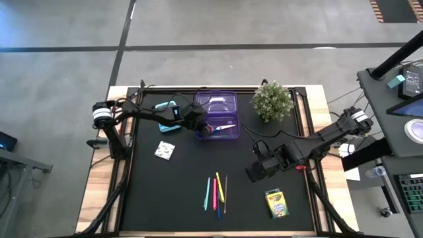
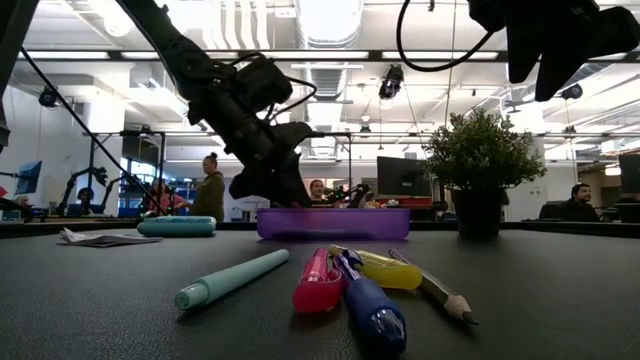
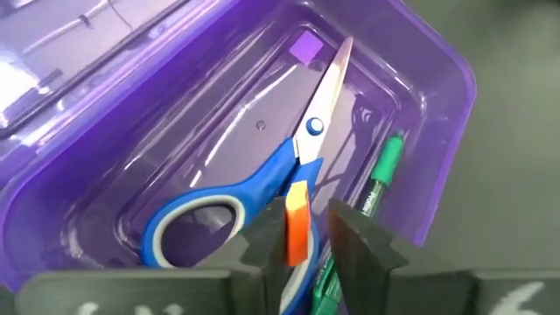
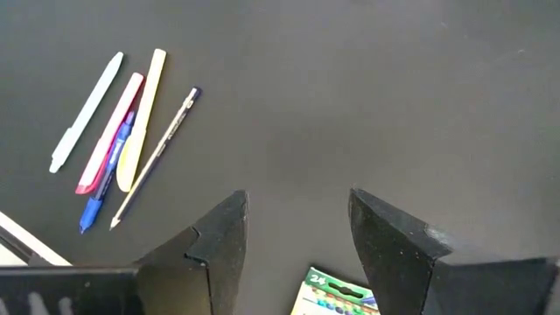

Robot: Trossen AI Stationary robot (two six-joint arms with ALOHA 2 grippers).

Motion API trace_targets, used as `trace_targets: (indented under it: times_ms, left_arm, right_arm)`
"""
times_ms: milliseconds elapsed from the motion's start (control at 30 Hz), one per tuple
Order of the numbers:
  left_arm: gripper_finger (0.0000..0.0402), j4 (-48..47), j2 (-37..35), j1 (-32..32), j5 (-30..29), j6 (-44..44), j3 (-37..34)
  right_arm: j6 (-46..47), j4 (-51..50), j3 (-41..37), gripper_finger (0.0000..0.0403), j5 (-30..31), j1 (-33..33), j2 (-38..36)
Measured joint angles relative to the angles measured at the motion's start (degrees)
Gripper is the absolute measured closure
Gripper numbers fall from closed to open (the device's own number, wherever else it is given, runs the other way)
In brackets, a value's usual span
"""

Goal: Pack school essentials
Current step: Put the orange eraser into the purple supply box, then put the yellow highlighter pen into the purple supply box

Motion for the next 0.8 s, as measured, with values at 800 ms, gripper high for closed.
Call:
trace_targets:
  times_ms: [800]
  left_arm:
    - [0.0289,-22.95,-16.57,-1.87,-0.07,1.23,1.21]
  right_arm:
    - [-0.05,5.34,-0.04,0.0216,0.17,5.32,-0.02]
